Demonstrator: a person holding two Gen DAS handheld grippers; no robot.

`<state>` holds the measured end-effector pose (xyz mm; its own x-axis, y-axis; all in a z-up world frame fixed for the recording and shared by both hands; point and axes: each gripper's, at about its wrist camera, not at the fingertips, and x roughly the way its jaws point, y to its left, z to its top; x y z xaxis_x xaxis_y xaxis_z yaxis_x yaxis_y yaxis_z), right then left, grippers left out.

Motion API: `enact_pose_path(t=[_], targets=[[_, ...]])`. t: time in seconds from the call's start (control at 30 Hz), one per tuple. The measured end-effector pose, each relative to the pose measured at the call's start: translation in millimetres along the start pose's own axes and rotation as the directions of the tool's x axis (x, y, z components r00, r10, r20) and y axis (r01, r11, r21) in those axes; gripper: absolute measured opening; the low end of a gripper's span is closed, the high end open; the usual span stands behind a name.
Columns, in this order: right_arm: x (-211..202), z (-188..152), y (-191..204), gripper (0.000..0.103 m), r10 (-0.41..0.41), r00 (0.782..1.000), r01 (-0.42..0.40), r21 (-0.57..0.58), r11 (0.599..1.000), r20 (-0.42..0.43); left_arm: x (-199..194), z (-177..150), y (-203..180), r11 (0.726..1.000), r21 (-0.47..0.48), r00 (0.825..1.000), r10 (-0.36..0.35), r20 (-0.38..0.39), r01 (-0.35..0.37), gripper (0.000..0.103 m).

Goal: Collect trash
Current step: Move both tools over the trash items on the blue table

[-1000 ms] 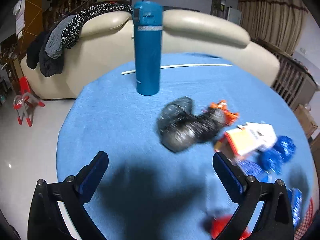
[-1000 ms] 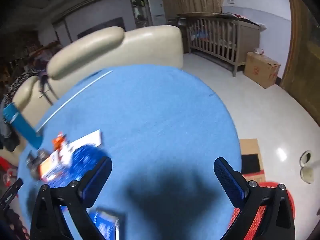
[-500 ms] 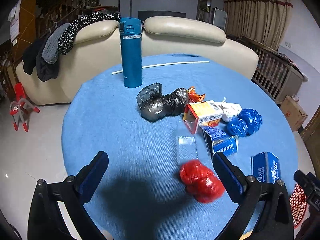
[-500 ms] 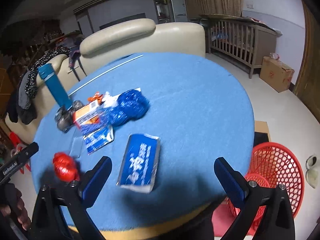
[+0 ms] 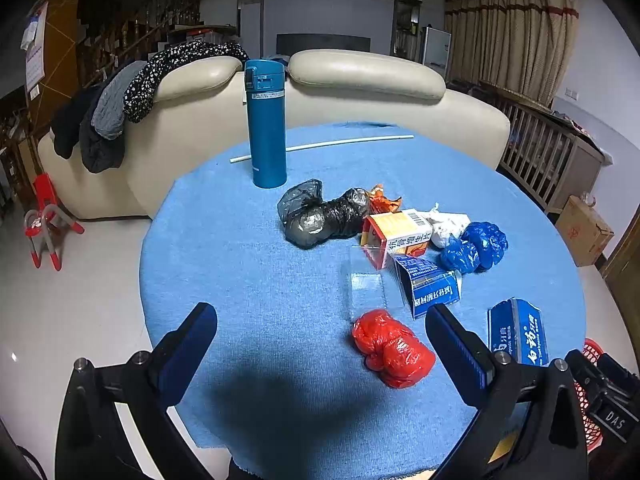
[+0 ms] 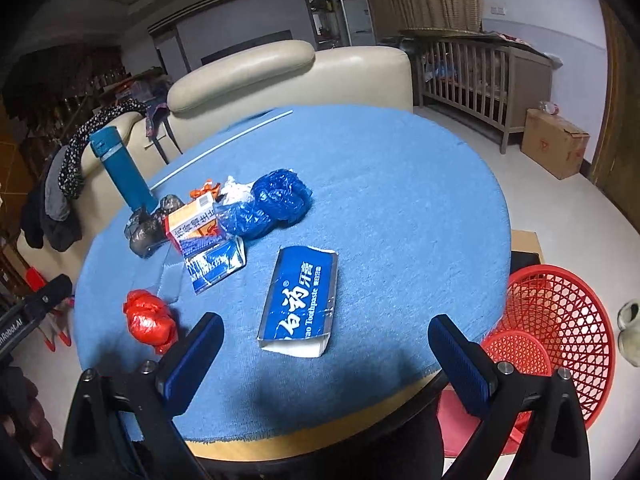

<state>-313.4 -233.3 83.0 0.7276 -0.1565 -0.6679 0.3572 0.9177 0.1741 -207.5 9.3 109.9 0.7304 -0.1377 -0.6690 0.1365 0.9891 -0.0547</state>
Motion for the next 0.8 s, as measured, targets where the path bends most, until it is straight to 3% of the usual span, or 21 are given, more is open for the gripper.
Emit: enact_pose_path(t=[0.8], targets=[[1,-3,-11,0.103,-0.001,1.0,0.001,0.039,0.999,-0.001,-1,-4,-7,1.0,0.021,1.0,-0.005,-0.011,0.005,0.103]])
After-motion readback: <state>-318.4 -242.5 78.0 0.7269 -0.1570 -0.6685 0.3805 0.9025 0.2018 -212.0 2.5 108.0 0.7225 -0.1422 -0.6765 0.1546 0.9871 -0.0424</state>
